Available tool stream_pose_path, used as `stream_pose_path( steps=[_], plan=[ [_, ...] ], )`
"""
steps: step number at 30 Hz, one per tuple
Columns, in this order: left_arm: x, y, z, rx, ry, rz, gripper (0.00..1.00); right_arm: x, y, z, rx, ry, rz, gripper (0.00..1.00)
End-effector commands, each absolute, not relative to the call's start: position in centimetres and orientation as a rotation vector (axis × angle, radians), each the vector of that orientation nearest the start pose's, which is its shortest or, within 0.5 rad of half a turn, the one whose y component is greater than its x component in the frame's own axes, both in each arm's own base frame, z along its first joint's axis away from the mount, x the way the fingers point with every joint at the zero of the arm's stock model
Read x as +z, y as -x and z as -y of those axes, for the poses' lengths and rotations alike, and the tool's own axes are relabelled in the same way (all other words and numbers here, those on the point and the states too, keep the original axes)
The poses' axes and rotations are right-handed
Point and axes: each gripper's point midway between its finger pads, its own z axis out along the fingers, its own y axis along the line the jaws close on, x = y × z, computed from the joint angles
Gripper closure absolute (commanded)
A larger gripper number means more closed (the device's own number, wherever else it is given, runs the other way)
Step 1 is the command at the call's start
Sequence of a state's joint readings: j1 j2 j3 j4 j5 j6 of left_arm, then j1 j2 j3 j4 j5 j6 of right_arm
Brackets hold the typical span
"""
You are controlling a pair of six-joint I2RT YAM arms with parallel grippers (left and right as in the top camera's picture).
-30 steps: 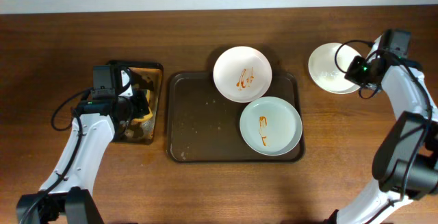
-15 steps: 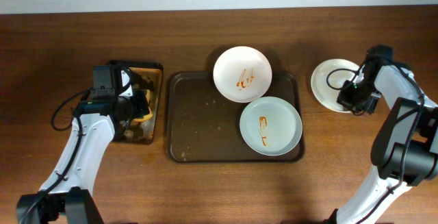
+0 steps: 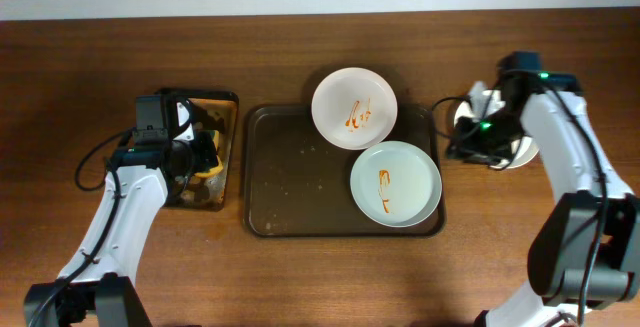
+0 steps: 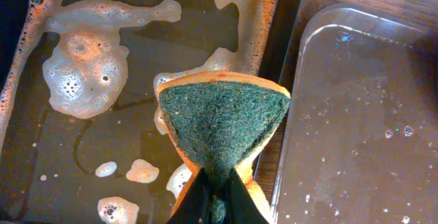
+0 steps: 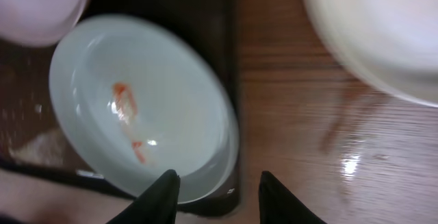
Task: Clean dirty plates on tray and stack at the side
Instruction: 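Grip the light-blue plate rim with the right gripper, then scrub the light-blue plate with the sponge in the left gripper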
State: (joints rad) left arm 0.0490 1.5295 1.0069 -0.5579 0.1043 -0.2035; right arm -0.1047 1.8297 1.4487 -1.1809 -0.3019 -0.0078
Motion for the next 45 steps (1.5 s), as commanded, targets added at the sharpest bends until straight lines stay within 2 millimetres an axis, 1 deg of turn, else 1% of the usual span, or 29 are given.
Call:
stream_pose_path(
  steps=[1,3,4,5,7,9,11,18,22,25,26,28,30,32,34,36,37,39,40,42,43,45],
  plan=[
    [9.5,-36.9,-0.1,-0.197,0.313,-2.623,1.0,7.3,-31.8,-4.9,0.463,-0.042,-3.181,0.6],
    [9.5,-36.9,-0.1,-0.197,0.313,-2.623,1.0,5.6,-30.5,-5.2,0.389,-0.092,-3.233,0.61],
    [9.5,-36.9,-0.1,-0.197,0.313,-2.623,1.0,4.7,-29.7,-5.3,0.362,-0.13,-3.257,0.63],
    [9.5,-36.9,-0.1,-0.197,0.313,-2.623,1.0,4.3,-29.2,-5.5,0.358,-0.135,-3.27,0.65],
    [9.5,-36.9,-0.1,-0.197,0.313,-2.623,1.0,3.4,-28.0,-5.3,0.318,-0.212,-3.31,0.66],
    [9.5,-36.9,-0.1,-0.197,0.313,-2.623,1.0,2.9,-27.2,-4.3,0.215,-0.321,-3.332,0.66],
    [9.5,-36.9,-0.1,-0.197,0.314,-2.624,1.0,2.8,-26.6,-3.9,0.16,-0.407,-3.35,0.66],
    [9.5,-36.8,-0.1,-0.198,0.314,-2.624,1.0,2.7,-26.4,-4.1,0.184,-0.417,-3.355,0.66],
    [9.5,-36.8,-0.1,-0.197,0.313,-2.625,1.0,1.6,-26.1,-4.2,0.195,-0.428,-3.347,0.66],
    [9.5,-36.9,-0.1,-0.198,0.314,-2.624,1.0,0.4,-26.7,-5.8,0.358,-0.419,-3.295,0.66],
    [9.5,-36.9,-0.1,-0.197,0.313,-2.624,1.0,0.2,-26.9,-6.0,0.381,-0.417,-3.28,0.68],
    [9.5,-36.9,-0.1,-0.197,0.313,-2.624,1.0,0.0,-26.9,-6.0,0.382,-0.414,-3.275,0.75],
    [9.5,-36.9,-0.1,-0.2,0.312,-2.624,1.0,-0.1,-27.0,-6.2,0.382,-0.401,-3.27,0.87],
    [9.5,-36.9,0.1,-0.215,0.309,-2.624,1.0,-0.1,-27.0,-6.6,0.38,-0.375,-3.272,0.96],
    [9.6,-36.9,0.6,-0.252,0.299,-2.624,1.0,-0.1,-27.1,-7.7,0.378,-0.305,-3.269,0.96],
    [9.6,-36.8,1.2,-0.284,0.283,-2.628,1.0,-0.2,-27.0,-9.8,0.376,-0.189,-3.264,0.96],
    [9.6,-36.7,1.6,-0.288,0.269,-2.633,1.0,-0.2,-26.8,-10.9,0.37,-0.182,-3.264,0.96],
    [9.6,-36.7,2.8,-0.305,0.22,-2.639,1.0,-0.2,-26.6,-12.3,0.361,-0.151,-3.26,0.96],
    [9.6,-36.6,3.7,-0.312,0.181,-2.642,1.0,-0.2,-26.6,-12.9,0.327,-0.095,-3.254,0.96],
    [9.6,-36.5,5.4,-0.314,0.067,-2.644,1.0,0.0,-26.7,-13.4,0.303,-0.049,-3.245,0.96],
    [9.7,-36.3,6.5,-0.311,-0.025,-2.643,1.0,0.1,-26.8,-13.4,0.287,-0.04,-3.243,0.96],
    [9.7,-36.0,8.2,-0.305,-0.169,-2.636,1.0,0.1,-26.9,-13.5,0.292,-0.004,-3.237,0.96]
  ],
)
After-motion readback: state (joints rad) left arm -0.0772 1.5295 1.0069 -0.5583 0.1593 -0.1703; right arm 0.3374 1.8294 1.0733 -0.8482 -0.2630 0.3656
